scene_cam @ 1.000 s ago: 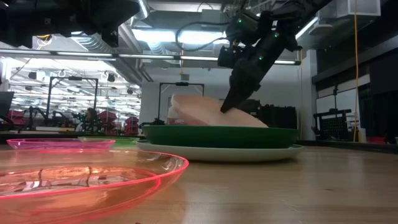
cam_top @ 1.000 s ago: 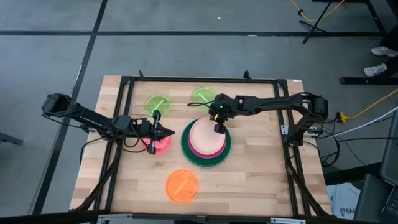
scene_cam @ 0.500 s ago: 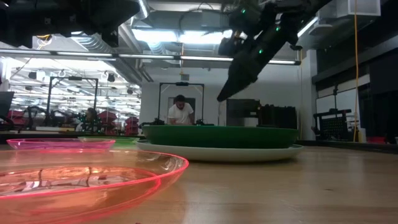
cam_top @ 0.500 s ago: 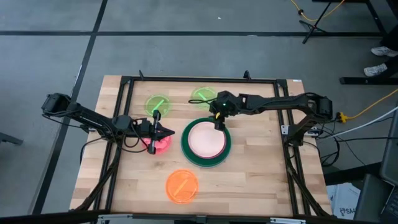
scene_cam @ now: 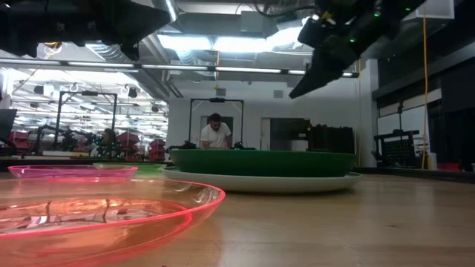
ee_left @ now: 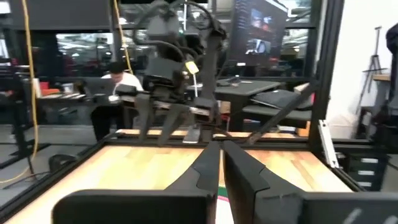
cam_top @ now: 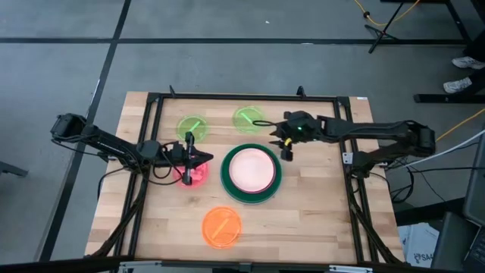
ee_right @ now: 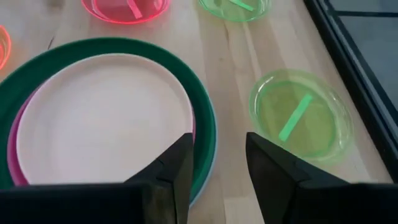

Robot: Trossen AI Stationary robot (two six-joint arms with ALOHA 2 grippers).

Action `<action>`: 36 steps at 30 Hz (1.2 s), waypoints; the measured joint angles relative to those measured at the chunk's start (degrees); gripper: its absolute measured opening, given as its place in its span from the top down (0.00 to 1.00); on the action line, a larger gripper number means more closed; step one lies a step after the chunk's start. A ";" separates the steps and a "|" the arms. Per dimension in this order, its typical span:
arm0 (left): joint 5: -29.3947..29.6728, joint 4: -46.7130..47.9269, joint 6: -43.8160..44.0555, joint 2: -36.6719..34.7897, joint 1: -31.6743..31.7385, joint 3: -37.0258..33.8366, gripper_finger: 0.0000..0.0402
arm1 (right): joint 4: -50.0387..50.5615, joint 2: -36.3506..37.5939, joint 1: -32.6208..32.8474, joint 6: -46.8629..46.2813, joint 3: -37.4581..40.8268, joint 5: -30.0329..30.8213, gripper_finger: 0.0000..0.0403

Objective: Stack plastic plates
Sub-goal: Stack the light pink plate on top of the orange plate

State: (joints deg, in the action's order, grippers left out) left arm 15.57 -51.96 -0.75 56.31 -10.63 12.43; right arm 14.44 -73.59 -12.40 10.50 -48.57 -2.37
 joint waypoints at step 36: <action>4.97 43.50 12.71 7.90 -2.67 14.69 0.70 | -16.07 4.53 0.04 -2.73 13.87 -1.29 0.66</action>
State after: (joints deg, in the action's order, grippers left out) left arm 20.54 -8.47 11.96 64.22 -13.30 27.11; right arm -1.63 -69.06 -12.36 7.77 -34.70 -3.66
